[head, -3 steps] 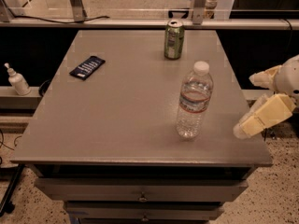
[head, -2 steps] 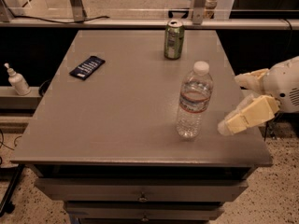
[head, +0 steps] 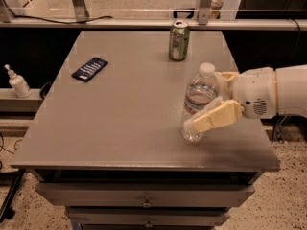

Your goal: Knock water bottle over

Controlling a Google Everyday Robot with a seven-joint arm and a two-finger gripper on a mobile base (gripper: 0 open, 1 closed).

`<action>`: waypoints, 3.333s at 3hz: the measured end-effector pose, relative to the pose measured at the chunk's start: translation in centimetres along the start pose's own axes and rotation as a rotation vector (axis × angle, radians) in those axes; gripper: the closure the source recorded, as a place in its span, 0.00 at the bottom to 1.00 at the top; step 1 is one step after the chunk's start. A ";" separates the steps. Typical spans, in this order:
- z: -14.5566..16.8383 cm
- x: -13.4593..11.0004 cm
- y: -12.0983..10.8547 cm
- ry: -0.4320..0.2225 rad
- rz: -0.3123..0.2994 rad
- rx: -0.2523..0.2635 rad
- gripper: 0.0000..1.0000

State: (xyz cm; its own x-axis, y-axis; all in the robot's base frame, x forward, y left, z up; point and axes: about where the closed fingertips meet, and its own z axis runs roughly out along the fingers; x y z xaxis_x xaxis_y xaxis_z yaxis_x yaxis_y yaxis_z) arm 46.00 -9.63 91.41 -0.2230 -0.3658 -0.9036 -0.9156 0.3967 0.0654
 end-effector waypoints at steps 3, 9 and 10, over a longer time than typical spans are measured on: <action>11.4 -7.5 -0.6 -0.178 -0.060 -0.080 0.00; 6.4 -3.1 -5.9 -0.043 -0.125 0.024 0.00; 1.2 -2.4 -7.8 0.001 -0.155 0.084 0.00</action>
Offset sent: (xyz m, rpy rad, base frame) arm 0.0728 0.1338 0.0211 0.2046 -0.1007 0.0869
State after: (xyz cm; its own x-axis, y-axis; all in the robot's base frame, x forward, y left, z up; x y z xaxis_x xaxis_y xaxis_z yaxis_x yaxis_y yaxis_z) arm 54.08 -10.84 92.51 -0.0816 -0.4290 -0.8996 -0.9081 0.4040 -0.1103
